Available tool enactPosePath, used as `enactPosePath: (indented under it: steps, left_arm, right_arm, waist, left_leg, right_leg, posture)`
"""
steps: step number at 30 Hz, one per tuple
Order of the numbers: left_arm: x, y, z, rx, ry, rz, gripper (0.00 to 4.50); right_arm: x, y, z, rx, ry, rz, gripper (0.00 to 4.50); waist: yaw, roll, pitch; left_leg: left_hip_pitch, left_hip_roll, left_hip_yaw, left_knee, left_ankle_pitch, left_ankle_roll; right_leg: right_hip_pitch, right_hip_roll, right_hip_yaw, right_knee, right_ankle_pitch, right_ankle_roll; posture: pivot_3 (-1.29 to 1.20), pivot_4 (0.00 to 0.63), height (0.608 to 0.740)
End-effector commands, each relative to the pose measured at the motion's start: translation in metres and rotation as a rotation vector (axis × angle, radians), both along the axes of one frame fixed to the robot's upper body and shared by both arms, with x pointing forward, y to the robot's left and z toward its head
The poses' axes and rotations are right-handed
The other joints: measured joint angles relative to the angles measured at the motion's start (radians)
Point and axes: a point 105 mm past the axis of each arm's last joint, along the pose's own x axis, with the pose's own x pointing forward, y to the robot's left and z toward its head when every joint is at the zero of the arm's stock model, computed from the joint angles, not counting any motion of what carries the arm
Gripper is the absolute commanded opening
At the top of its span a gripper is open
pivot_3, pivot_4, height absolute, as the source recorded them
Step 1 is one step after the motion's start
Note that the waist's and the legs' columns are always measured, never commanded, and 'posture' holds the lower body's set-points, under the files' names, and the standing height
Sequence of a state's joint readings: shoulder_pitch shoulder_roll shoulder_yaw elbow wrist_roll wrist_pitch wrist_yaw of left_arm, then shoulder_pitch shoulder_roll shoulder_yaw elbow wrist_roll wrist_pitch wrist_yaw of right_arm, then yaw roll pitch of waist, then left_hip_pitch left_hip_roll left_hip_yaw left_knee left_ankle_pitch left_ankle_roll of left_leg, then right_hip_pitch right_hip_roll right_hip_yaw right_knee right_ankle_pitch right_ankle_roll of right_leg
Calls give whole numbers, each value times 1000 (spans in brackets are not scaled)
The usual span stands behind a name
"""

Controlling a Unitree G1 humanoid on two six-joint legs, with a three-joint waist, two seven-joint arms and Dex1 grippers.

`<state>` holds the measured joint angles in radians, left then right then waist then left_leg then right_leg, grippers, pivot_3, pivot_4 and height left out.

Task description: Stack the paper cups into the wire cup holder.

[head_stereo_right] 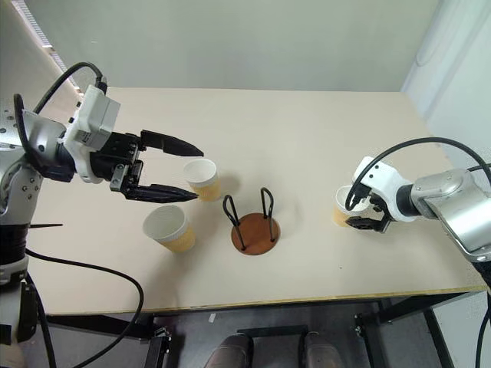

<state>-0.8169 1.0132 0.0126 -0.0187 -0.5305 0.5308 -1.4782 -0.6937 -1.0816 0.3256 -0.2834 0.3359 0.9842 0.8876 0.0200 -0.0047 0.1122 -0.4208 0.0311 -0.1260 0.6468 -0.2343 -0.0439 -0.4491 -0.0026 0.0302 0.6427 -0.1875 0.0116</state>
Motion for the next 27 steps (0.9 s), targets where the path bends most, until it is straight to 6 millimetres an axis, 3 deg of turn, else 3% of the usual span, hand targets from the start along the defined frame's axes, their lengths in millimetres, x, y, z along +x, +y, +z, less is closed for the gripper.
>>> enactPosePath:
  steps: [1, 8, 14, 16, 18, 21, 23, 25, 27]
  left_arm:
    - [-5, 4, 6, 12, -33, 10, 4207]
    - [-12, 10, 7, 0, -26, 38, 4207]
    - [-14, 14, 5, -2, -27, 63, 4207]
    - [-16, 15, 5, -5, -26, 65, 4207]
    - [-16, 17, 4, -4, -26, 76, 4207]
    - [-16, 21, 4, -1, -27, 90, 4207]
    - [-15, 24, 5, 2, -32, 99, 4207]
    - [-14, 26, 4, 9, -30, 108, 4207]
    - [-13, 26, 2, 16, -29, 112, 4207]
  right_arm:
    - [4, 4, -1, -12, -22, 36, 4467]
    - [14, 7, -5, -20, -29, 65, 2164]
    - [8, 10, -3, -27, -2, 141, 146]
    - [4, 12, 10, 3, -13, 194, 69]
    - [0, 19, 40, 106, -57, 258, 69]
    - [-6, 38, 106, 278, -192, 382, 69]
    - [-16, 59, 133, 337, -237, 500, 69]
    - [-29, 84, 138, 342, -225, 634, 69]
    - [-38, 108, 128, 314, -188, 737, 69]
  waist:
    - [1, 0, 0]
    - [3, 0, 0]
    - [4, 0, 0]
    - [4, 0, 0]
    - [3, 0, 0]
    - [0, 2, 1]
    - [-4, 1, 1]
    - [-7, -1, -1]
    - [-7, -2, -1]
  left_leg:
    - [0, 0, 0, 0, 0, 0]
    - [0, 0, 0, 1, 0, 0]
    - [0, 0, 0, 1, 0, 0]
    - [0, 0, 0, 1, 0, 0]
    - [0, 0, 0, 1, 0, 0]
    - [0, -1, 1, 1, 0, 0]
    - [0, 0, 2, 0, 1, 1]
    - [1, 0, 2, -1, 1, 1]
    - [2, 1, 0, -1, 1, 1]
  right_leg:
    - [0, 0, 0, 0, 0, 0]
    - [1, 0, 0, -1, 0, 1]
    - [1, 0, 0, 0, 0, 0]
    - [1, 0, 0, 0, 0, 0]
    - [1, 0, 0, 0, 0, -1]
    - [0, 0, 1, 0, -2, -3]
    - [-1, 0, 1, 0, -4, -7]
    - [0, 1, 1, 1, -7, -13]
    - [0, 2, 0, 1, -9, -15]
  posture:
    - [0, 150, 740]
    - [0, 150, 740]
    - [0, 150, 740]
    - [0, 150, 740]
    - [0, 150, 740]
    - [0, 150, 740]
    - [0, 150, 740]
    - [0, 150, 740]
    - [0, 150, 740]
